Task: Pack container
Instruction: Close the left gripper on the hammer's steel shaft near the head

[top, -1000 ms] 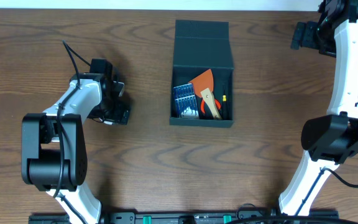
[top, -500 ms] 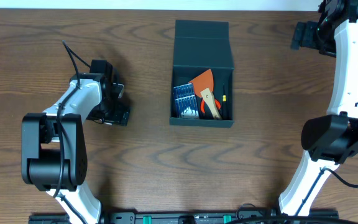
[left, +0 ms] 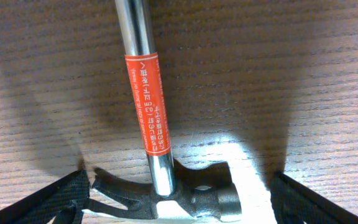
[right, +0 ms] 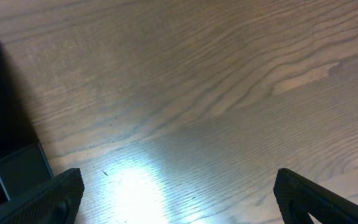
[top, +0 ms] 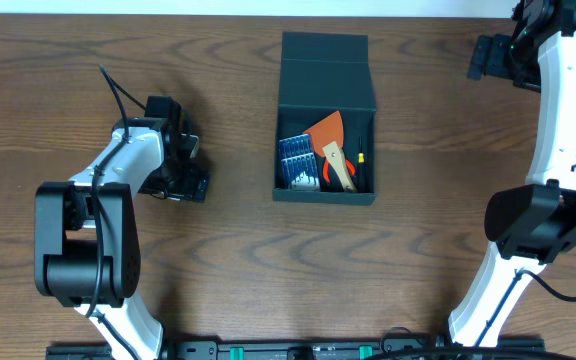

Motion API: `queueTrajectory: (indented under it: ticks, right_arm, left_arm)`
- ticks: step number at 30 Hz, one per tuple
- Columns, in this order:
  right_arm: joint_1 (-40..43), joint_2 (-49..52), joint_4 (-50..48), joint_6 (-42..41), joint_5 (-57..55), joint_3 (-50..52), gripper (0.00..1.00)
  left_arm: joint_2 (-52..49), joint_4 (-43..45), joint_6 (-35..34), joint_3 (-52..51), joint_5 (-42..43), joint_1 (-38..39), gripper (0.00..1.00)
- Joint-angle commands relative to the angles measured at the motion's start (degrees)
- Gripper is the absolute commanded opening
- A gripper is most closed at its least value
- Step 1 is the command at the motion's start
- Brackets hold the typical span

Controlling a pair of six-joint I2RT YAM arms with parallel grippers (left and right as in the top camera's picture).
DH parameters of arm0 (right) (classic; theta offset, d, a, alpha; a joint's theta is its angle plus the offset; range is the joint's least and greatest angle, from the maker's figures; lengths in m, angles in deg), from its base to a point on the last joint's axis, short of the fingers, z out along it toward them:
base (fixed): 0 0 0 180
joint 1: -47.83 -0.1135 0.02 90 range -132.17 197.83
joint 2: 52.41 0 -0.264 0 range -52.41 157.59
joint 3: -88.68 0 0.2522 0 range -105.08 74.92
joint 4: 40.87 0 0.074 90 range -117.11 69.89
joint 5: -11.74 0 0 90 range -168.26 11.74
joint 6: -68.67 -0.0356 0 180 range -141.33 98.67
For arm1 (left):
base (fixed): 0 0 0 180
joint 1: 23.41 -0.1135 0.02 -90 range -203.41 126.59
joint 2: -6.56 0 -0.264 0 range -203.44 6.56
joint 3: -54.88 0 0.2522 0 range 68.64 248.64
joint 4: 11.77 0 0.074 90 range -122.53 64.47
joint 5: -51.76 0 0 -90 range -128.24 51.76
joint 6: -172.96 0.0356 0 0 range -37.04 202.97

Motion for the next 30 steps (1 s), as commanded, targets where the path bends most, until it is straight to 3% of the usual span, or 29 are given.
queueTrajectory:
  ticks: [1, 14, 18, 30]
  right_arm:
    - [0.0, -0.5, 0.2, -0.8, -0.4, -1.0, 0.99]
    - [-0.1, -0.5, 0.2, -0.8, -0.3, -1.0, 0.99]
    - [-0.1, -0.5, 0.2, -0.8, -0.4, -1.0, 0.99]
    - [0.0, -0.5, 0.2, -0.8, -0.3, -1.0, 0.99]
  left_arm:
    - [-2.2, -0.4, -0.8, -0.1, -1.1, 0.0, 0.92]
    - [-2.2, -0.5, -0.7, -0.1, -1.1, 0.0, 0.90]
    - [-2.2, -0.5, -0.7, -0.1, -1.1, 0.0, 0.81]
    - [-2.2, -0.4, -0.7, -0.1, -1.1, 0.0, 0.81]
